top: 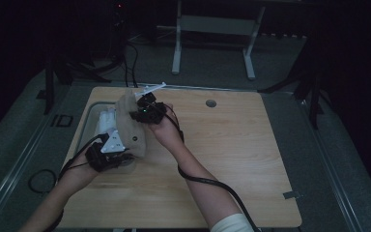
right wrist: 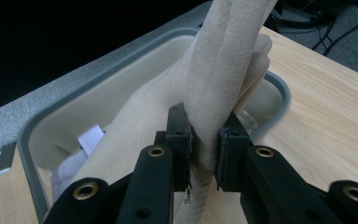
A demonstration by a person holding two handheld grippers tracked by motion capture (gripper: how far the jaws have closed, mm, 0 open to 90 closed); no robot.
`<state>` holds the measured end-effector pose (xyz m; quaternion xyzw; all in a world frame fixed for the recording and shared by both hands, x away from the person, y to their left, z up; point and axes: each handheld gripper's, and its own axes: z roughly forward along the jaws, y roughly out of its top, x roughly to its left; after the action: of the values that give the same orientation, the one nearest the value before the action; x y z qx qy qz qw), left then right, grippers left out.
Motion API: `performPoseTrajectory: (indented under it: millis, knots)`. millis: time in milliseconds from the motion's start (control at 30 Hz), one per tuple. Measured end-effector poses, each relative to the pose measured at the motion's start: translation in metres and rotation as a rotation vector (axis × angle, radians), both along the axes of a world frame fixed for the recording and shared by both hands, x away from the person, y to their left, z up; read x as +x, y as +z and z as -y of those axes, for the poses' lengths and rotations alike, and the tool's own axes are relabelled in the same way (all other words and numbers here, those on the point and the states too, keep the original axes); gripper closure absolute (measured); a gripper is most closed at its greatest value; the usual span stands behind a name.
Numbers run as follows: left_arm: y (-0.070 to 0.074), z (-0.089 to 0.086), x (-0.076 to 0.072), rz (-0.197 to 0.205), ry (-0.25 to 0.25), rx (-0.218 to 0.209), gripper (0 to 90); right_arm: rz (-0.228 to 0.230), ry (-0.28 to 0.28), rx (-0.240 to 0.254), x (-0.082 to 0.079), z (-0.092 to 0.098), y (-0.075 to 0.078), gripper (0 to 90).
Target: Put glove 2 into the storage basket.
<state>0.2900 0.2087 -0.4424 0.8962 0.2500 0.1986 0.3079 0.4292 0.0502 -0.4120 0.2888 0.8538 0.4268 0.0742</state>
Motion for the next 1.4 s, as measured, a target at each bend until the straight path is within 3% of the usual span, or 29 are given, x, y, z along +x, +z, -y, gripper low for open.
performPoseTrajectory:
  millis: [67, 100, 200, 467, 567, 667, 700, 767, 1000, 1300, 1400]
  knots:
    - [0.000, 0.000, 0.000, 0.000, 0.000, 0.000, 81.1, 0.000, 0.004, -0.004, 0.000, -0.005, 0.000, 78.3]
    - [0.001, -0.013, -0.002, 0.004, 0.018, 0.021, 81.1, 0.005, 0.018, -0.011, 0.001, -0.019, 0.001, 78.3]
    - [0.000, -0.024, -0.005, 0.000, 0.037, 0.020, 81.1, 0.014, 0.033, -0.030, 0.000, -0.034, 0.001, 78.2]
    - [0.003, -0.052, -0.010, -0.003, 0.094, 0.011, 81.1, 0.009, 0.070, -0.026, 0.001, -0.068, 0.001, 78.3]
    - [-0.002, -0.056, -0.007, -0.011, 0.110, 0.002, 81.1, 0.001, 0.069, -0.023, 0.005, -0.075, -0.004, 78.2]
    - [-0.005, -0.057, -0.006, -0.016, 0.114, -0.002, 81.1, -0.012, 0.056, -0.025, 0.008, -0.078, -0.011, 78.3]
    - [-0.012, -0.058, -0.002, -0.037, 0.119, 0.000, 81.1, -0.012, 0.056, -0.025, 0.008, -0.078, -0.011, 78.2]
    - [-0.018, -0.058, 0.001, -0.050, 0.121, -0.002, 81.1, -0.036, 0.041, -0.058, 0.014, -0.081, -0.028, 78.2]
    - [-0.033, -0.055, 0.011, -0.084, 0.125, -0.003, 81.1, -0.078, 0.013, -0.099, 0.025, -0.080, -0.054, 78.1]
    - [-0.042, -0.048, 0.017, -0.103, 0.131, 0.010, 81.0, -0.073, -0.009, -0.157, 0.028, -0.080, -0.071, 77.3]
    - [-0.046, -0.046, 0.020, -0.116, 0.136, 0.008, 80.9, -0.093, -0.012, -0.144, 0.030, -0.078, -0.075, 76.0]
